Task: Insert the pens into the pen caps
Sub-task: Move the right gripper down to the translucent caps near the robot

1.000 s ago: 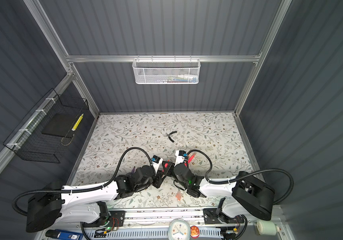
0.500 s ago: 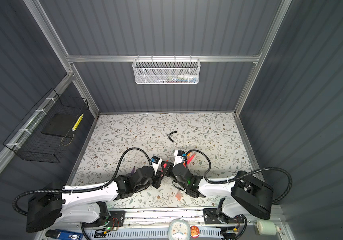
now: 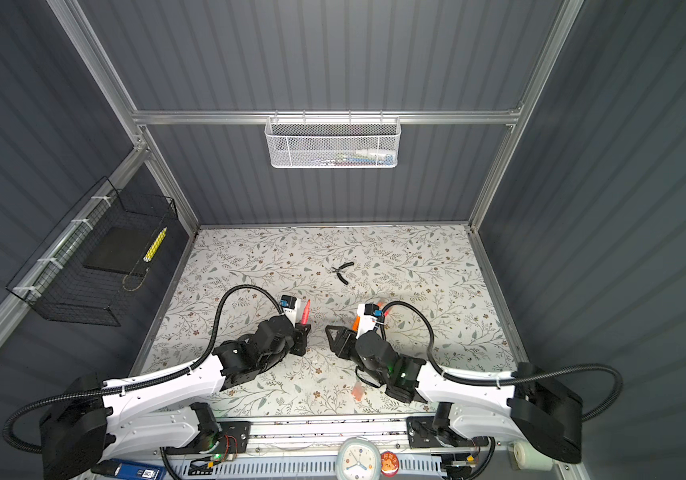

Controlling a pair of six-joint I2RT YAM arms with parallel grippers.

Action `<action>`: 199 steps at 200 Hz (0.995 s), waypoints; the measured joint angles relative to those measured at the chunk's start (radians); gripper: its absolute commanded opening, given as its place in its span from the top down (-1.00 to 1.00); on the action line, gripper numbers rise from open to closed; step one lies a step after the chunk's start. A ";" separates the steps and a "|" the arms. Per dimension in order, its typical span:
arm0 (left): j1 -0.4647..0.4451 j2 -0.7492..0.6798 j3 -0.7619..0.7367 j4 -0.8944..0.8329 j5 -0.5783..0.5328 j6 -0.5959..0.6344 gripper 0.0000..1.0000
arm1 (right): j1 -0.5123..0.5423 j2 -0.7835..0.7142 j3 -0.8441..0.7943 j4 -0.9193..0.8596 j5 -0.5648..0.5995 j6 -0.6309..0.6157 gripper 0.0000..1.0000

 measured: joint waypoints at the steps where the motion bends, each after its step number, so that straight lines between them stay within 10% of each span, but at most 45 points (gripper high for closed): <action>1: 0.000 0.000 0.000 0.000 0.000 -0.001 1.00 | 0.000 -0.004 0.000 -0.005 0.001 0.001 0.04; 96: -0.046 -0.014 -0.026 0.034 0.091 -0.014 1.00 | 0.143 -0.115 0.031 -0.725 0.075 0.093 0.22; 199: -0.074 -0.020 -0.026 0.037 0.083 -0.014 1.00 | 0.255 -0.130 0.053 -0.973 0.097 0.230 0.24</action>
